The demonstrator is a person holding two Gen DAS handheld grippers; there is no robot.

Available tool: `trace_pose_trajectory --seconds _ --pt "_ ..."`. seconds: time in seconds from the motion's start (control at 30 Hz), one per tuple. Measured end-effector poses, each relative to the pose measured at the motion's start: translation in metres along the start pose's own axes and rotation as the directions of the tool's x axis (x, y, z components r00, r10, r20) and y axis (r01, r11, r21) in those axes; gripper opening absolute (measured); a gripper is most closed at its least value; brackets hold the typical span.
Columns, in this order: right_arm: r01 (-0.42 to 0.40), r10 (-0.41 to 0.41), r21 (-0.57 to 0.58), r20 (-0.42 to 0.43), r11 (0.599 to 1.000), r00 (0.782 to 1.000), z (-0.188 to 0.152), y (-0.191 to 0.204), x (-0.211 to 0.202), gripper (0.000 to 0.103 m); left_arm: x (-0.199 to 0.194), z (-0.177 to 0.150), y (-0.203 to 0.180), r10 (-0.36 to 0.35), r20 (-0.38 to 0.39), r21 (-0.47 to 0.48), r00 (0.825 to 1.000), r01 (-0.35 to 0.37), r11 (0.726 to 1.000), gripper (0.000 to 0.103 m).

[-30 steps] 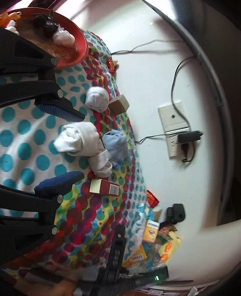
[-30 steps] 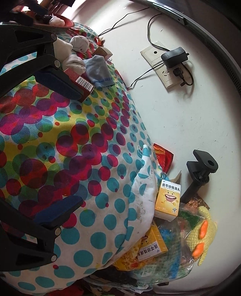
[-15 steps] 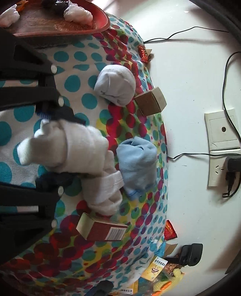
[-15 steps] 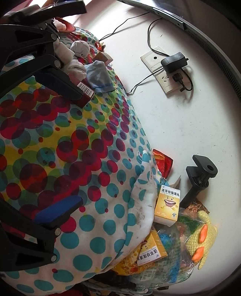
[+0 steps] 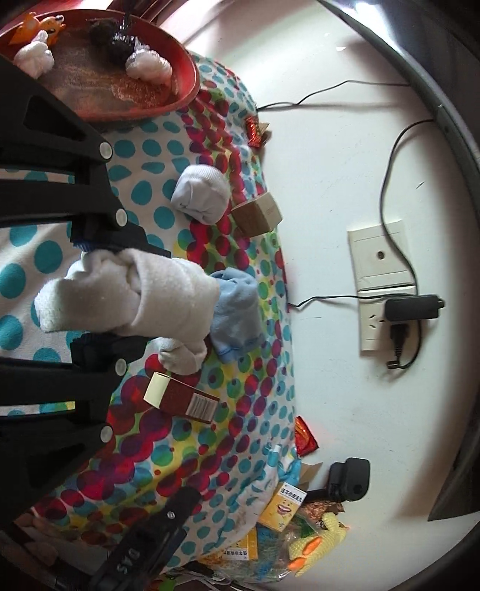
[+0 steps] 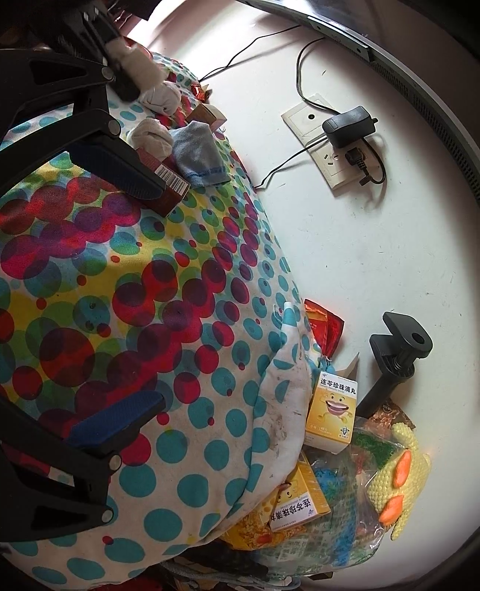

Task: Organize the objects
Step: 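Lift the white cloth with the left tool and carry it over the tray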

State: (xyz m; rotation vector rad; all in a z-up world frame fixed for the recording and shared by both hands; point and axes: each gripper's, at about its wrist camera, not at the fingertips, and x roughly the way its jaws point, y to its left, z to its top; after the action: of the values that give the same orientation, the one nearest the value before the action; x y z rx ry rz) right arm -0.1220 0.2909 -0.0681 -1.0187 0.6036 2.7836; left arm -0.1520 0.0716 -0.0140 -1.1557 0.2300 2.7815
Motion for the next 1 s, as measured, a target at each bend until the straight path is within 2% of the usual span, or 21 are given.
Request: trace_pose_trajectory --seconds 0.13,0.27,0.43,1.0 --pt "-0.003 0.003 0.002 -0.003 1.0 1.0 0.0 0.0 0.002 0.103 -0.02 0.004 0.011 0.015 0.023 -0.02 1.0 -0.015 1.0 0.032" --pt "0.003 -0.003 0.0 -0.012 1.0 1.0 0.0 0.0 0.003 0.103 -0.036 0.005 0.025 0.066 0.057 -0.001 0.996 -0.066 0.998 0.032" --pt "0.009 -0.009 -0.001 -0.014 1.0 1.0 0.0 0.0 0.003 0.103 -0.049 0.004 0.051 0.088 0.066 -0.025 0.994 -0.087 0.996 0.032" --pt "0.005 -0.005 -0.007 -0.02 1.0 1.0 0.0 0.002 0.005 0.103 -0.047 -0.012 0.129 0.138 0.007 -0.166 0.99 -0.135 0.977 0.032"
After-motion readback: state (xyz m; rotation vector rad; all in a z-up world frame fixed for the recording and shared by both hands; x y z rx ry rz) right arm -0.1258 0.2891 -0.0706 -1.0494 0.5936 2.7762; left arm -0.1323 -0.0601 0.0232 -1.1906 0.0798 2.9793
